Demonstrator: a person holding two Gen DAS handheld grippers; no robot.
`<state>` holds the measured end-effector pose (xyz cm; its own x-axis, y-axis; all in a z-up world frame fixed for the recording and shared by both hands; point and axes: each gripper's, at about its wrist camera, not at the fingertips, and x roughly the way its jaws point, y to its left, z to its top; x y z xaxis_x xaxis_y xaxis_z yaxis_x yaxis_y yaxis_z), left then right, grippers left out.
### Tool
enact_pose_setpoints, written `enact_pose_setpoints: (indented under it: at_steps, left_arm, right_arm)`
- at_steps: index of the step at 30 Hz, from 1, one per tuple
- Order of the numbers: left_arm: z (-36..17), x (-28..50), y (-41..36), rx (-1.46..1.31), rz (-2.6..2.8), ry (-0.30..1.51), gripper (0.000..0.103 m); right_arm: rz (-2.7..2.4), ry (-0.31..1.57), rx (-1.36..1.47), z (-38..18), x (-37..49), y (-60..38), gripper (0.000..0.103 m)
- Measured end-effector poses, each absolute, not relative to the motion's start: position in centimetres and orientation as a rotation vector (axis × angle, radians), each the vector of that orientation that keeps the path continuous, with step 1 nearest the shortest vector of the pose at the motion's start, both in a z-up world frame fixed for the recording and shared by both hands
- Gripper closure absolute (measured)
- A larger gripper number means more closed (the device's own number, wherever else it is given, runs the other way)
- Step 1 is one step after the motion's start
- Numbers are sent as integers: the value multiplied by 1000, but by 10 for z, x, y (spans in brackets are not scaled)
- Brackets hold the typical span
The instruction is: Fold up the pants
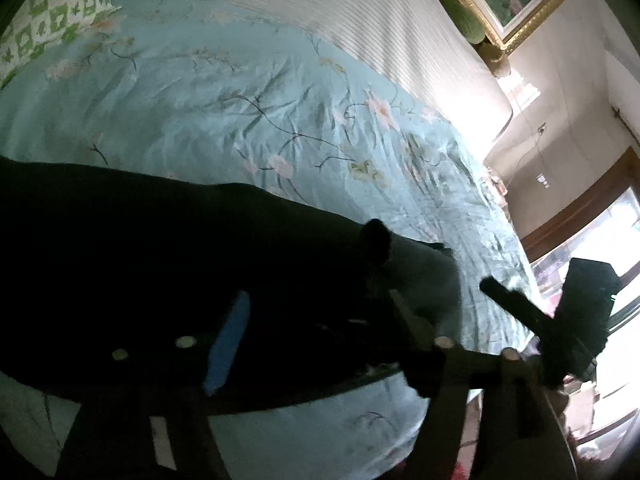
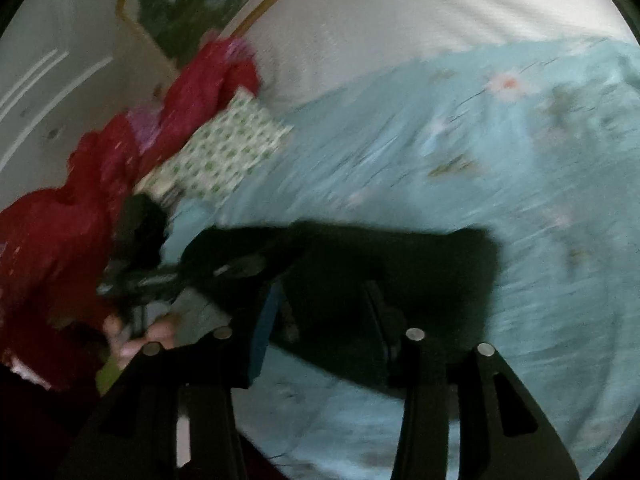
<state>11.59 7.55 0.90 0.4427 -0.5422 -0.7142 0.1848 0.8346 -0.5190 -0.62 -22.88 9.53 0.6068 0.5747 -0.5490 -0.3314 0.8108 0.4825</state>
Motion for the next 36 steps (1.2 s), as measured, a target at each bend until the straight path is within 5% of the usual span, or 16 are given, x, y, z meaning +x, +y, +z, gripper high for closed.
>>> enact_pose_setpoints:
  at_steps: [3, 13, 14, 15, 17, 18, 22, 36]
  left_arm:
    - [12, 121, 66, -411, -464, 1053, 23]
    - [5, 144, 24, -320, -355, 1100, 29]
    - [4, 146, 19, -302, -339, 1100, 37]
    - [2, 147, 16, -285, -326, 1101, 61]
    - [-2, 150, 11, -266, -308, 1108, 88]
    - [-1, 150, 10, -257, -301, 1101, 91]
    - [21, 136, 17, -240, -330, 1017, 93]
    - [-23, 137, 26, -181, -320, 1036, 88]
  right_arm:
    - [408, 749, 376, 91, 4, -259, 39]
    - [337, 884, 374, 50, 48, -263, 38]
    - [339, 894, 371, 46, 51, -259, 38]
    - [341, 901, 370, 44, 54, -255, 38]
    - [353, 911, 347, 42, 56, -243, 45]
    - [338, 907, 316, 44, 54, -238, 46]
    - [342, 871, 256, 64, 50, -227, 61]
    - [280, 932, 188, 22, 66, -223, 55]
